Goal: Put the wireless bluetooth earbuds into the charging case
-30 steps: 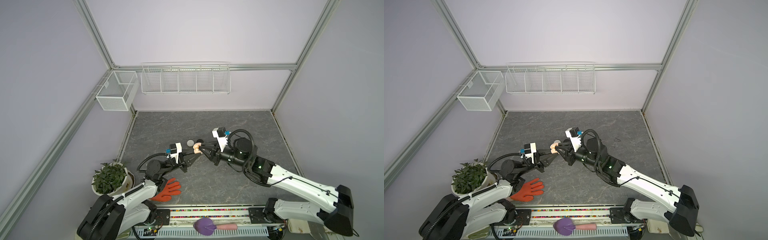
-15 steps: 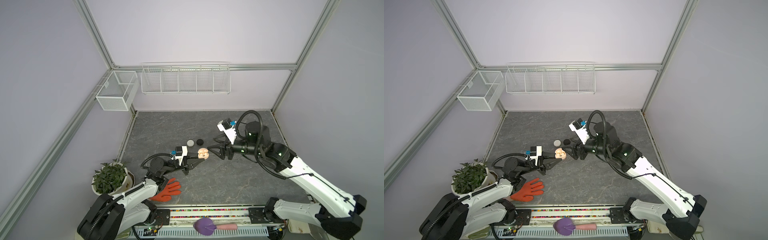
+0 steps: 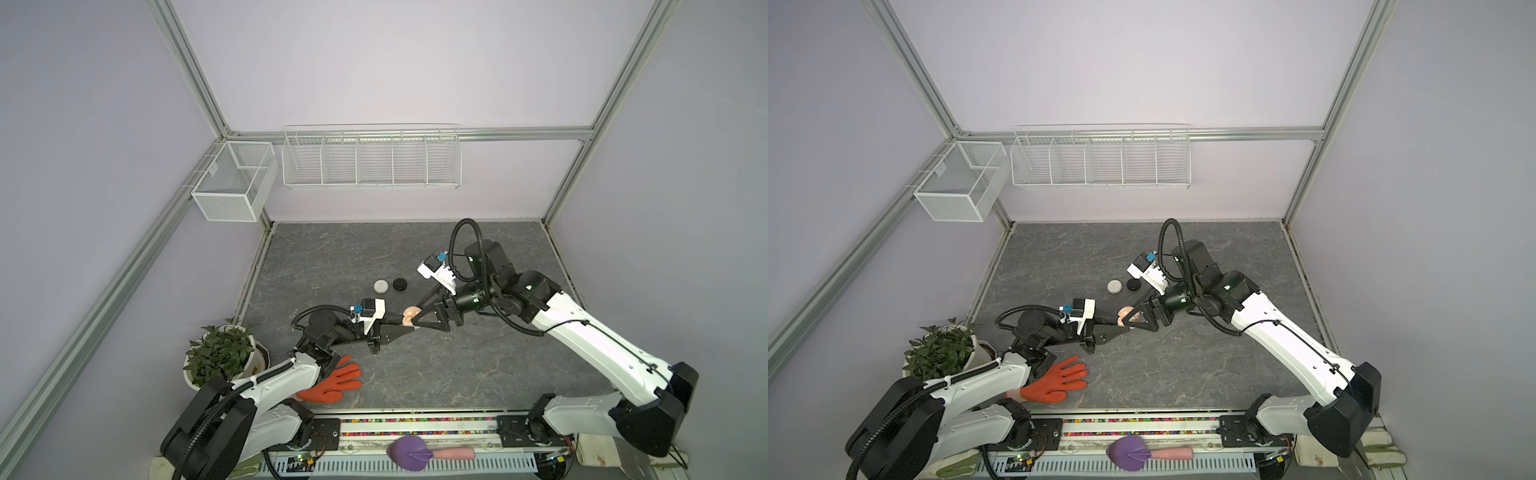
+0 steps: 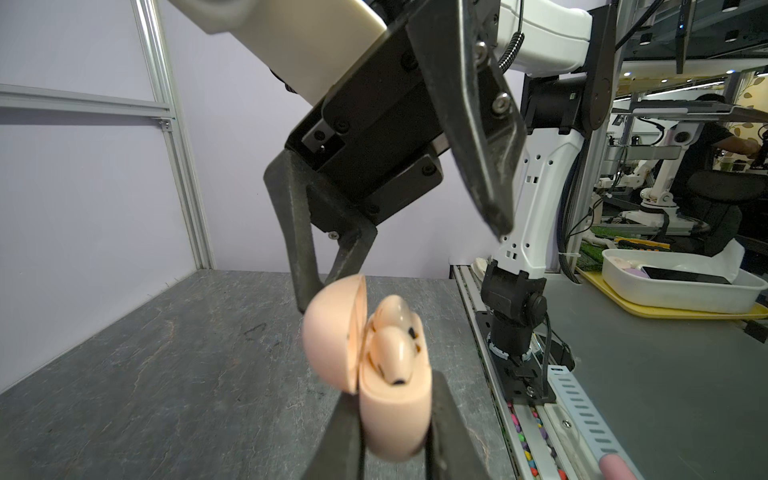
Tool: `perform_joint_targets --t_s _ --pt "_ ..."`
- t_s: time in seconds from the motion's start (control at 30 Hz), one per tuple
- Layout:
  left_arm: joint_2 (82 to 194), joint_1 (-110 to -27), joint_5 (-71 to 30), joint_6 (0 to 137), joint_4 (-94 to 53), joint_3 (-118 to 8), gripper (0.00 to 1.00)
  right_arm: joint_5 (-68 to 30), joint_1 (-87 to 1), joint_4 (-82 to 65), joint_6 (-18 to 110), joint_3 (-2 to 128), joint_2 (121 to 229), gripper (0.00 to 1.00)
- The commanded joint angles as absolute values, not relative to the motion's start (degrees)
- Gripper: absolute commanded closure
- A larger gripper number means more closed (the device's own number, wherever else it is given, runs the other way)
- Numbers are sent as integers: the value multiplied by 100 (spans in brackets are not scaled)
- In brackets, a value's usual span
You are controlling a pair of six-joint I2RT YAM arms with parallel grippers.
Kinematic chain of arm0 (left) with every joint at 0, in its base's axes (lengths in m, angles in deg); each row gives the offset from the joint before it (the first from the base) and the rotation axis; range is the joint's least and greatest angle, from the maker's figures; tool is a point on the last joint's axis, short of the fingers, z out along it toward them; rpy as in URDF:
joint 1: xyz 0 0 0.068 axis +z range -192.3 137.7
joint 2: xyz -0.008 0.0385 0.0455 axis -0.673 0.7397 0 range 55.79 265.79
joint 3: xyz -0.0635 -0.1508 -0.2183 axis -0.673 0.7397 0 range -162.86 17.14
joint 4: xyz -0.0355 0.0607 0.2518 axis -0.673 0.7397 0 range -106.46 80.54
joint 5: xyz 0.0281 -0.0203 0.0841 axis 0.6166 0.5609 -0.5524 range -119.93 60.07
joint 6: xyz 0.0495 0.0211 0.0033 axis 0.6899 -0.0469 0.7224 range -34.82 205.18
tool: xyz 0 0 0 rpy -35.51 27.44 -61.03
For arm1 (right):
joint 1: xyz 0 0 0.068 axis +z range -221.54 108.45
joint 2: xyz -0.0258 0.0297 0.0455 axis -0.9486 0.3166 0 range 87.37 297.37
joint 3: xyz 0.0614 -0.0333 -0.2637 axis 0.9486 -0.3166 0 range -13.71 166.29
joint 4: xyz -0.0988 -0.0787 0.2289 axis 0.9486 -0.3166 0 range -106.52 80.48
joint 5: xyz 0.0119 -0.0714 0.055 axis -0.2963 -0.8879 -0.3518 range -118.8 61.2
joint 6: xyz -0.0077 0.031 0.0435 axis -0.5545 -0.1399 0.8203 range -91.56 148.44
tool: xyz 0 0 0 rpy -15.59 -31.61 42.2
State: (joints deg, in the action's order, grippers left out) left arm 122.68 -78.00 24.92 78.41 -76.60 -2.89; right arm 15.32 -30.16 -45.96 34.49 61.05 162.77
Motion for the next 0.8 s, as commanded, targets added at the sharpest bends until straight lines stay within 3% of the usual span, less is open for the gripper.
perform_joint_targets --t_s 0.0,0.3,0.47,0.77 --pt "12333 -7818 2491 7850 -7736 -415 100 2163 -2960 -4580 3406 6062 16286 31" --pt "12398 -7815 2393 7735 -7606 -503 100 1834 -2788 -4803 3192 6129 16133 35" --pt "12552 -7815 2395 7397 -7917 -532 100 88 -2785 -5759 2038 6554 16094 40" --pt "13113 -7820 2425 6429 -9222 -503 100 663 -2827 -790 2571 3434 14393 46"
